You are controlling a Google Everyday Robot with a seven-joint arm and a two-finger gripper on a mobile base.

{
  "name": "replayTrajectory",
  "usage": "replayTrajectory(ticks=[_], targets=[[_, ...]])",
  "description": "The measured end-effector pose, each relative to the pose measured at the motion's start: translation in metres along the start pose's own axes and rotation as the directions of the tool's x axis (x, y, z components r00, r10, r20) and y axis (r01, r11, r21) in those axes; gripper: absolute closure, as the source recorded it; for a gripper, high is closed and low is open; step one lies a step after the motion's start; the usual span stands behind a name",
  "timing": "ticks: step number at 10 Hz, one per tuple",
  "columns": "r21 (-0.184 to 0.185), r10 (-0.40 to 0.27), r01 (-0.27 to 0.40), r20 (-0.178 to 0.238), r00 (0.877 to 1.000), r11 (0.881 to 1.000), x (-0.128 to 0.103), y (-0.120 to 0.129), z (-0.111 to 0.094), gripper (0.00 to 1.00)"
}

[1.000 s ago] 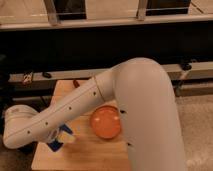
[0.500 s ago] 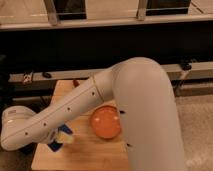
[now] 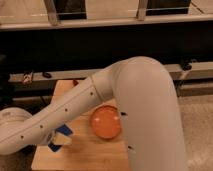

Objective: Place the white sponge in the ceramic cup

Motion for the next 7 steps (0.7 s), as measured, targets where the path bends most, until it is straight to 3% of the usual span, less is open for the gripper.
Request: replayTrajectory(ticks=[7], targets=[[0.086,0.01,-0.009,-0.01,1.0,0.996,0.006,0.008,-0.064,0.2]])
